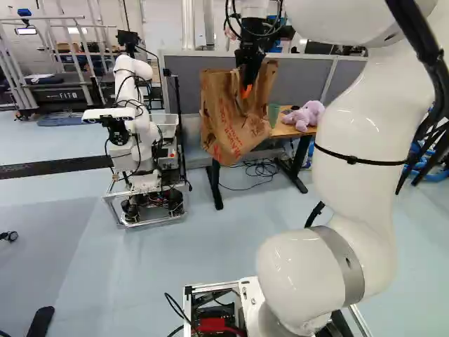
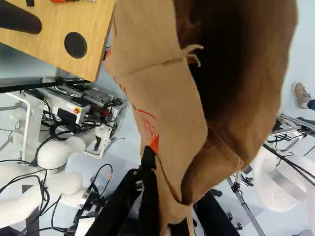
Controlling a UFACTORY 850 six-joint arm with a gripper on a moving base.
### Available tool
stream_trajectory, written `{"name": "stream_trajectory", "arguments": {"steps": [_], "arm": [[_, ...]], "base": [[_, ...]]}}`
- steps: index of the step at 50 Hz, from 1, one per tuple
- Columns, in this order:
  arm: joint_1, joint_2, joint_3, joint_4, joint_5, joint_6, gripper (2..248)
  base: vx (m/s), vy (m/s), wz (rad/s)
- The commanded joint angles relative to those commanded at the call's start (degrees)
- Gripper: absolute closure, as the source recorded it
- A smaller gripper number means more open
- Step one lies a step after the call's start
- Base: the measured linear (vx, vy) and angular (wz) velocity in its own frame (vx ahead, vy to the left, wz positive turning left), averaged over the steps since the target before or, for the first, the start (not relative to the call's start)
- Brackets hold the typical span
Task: Pick up the bag on the ground and place it on the table
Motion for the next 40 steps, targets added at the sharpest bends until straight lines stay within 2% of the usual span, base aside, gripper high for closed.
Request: {"name": "stream_trajectory", "arguments": {"steps": [40], "arm": [[-0.01,-0.04,-0.37,0.0,-0.81,0.0,224]], "base": [[0.0,0.0,0.0]]}}
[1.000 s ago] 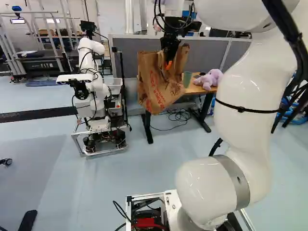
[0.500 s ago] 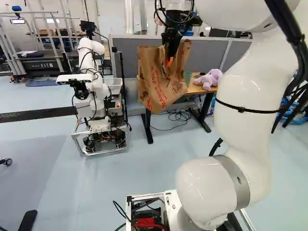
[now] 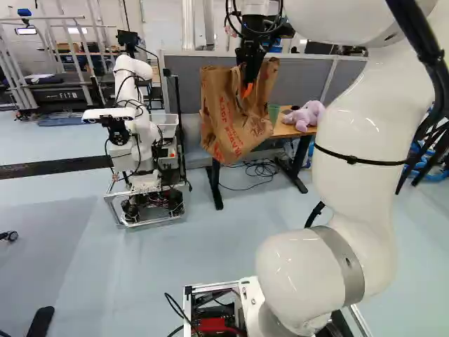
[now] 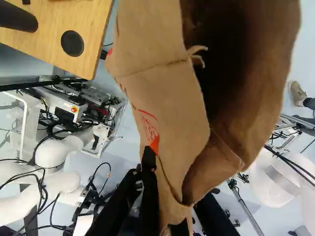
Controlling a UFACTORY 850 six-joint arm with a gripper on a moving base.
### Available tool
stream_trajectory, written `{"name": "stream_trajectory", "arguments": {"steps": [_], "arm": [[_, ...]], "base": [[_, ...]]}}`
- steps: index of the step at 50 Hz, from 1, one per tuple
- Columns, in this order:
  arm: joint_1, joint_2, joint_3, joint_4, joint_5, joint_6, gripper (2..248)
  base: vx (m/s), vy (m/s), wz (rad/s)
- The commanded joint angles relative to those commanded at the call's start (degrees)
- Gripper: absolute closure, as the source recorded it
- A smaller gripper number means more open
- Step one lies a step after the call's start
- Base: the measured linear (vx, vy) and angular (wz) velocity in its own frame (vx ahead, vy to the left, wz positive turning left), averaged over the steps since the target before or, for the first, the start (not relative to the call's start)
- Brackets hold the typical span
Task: Pick up the bag on the ground and place it on the table
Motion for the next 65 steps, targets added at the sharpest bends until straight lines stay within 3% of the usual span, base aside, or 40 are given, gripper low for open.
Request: {"name": "stream_trajectory", "arguments": {"steps": [65], "arm": [[0.0,0.0,0.0,0.0,0.0,0.0,224]], "base": [[0.004,0.001,0.0]]}}
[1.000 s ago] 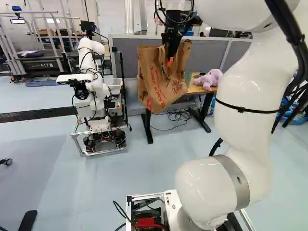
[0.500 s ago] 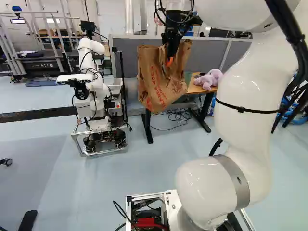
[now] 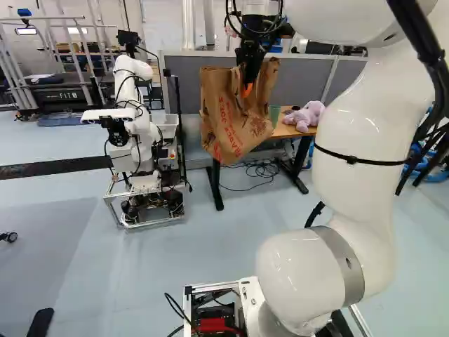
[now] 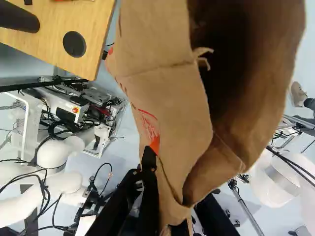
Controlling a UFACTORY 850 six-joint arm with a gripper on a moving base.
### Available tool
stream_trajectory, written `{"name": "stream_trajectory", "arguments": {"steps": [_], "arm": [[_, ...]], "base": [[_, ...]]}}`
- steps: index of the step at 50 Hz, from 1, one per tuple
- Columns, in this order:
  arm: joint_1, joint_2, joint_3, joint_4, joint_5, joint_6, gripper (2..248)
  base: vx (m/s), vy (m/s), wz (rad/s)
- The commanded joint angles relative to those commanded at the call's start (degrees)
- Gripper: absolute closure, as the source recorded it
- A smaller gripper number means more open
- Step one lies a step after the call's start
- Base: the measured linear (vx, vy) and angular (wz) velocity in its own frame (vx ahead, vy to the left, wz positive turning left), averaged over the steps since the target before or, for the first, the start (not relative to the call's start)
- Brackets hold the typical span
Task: Pick up the bag on the ground and place it on the table
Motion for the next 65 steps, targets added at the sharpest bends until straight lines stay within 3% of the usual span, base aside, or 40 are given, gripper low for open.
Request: {"name": "stream_trajectory", "arguments": {"steps": [40,65], "arm": [[0.0,0.0,0.0,0.0,0.0,0.0,224],[0.0,0.0,0.0,0.0,0.0,0.0,224]], "base": [[0.065,0.002,-0.007],[0.067,-0.025,-0.14]]}}
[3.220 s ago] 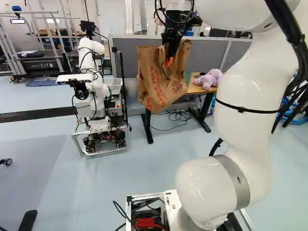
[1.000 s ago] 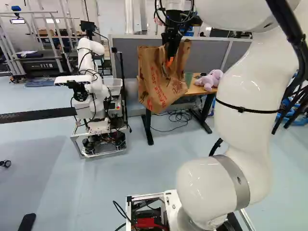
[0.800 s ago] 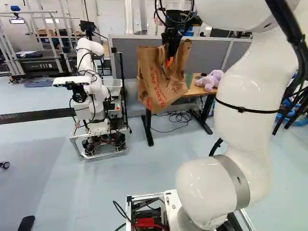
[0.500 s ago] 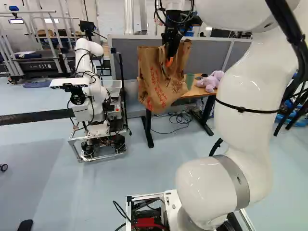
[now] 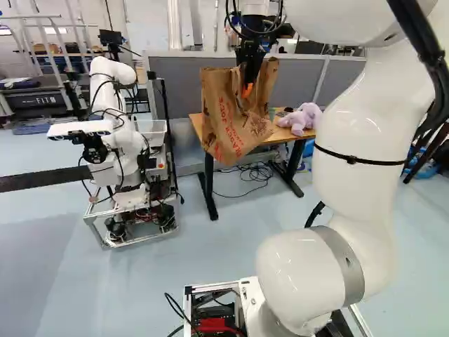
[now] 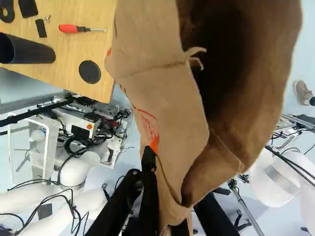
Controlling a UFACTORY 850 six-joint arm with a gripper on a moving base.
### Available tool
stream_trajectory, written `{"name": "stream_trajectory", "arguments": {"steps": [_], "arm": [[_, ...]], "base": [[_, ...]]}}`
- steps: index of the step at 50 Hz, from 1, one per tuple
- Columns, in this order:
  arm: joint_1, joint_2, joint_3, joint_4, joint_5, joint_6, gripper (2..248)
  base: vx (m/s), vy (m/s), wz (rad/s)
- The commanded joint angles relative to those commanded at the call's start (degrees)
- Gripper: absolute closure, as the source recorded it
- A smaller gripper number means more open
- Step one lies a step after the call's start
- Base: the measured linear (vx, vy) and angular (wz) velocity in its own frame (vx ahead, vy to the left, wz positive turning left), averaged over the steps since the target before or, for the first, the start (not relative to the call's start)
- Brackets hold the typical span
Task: Pick up the bag on the ground and place it on the table
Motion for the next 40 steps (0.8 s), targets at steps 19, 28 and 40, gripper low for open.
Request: {"name": "stream_trajectory", "arguments": {"steps": [19,28,40], "arm": [[0.0,0.0,0.0,0.0,0.0,0.0,224],[0.0,0.0,0.0,0.0,0.0,0.0,224],[0.0,0.0,0.0,0.0,0.0,0.0,224]], "base": [[0.099,-0.021,-0.117],[0.075,-0.001,-0.011],[0.073,0.0,-0.012]]}}
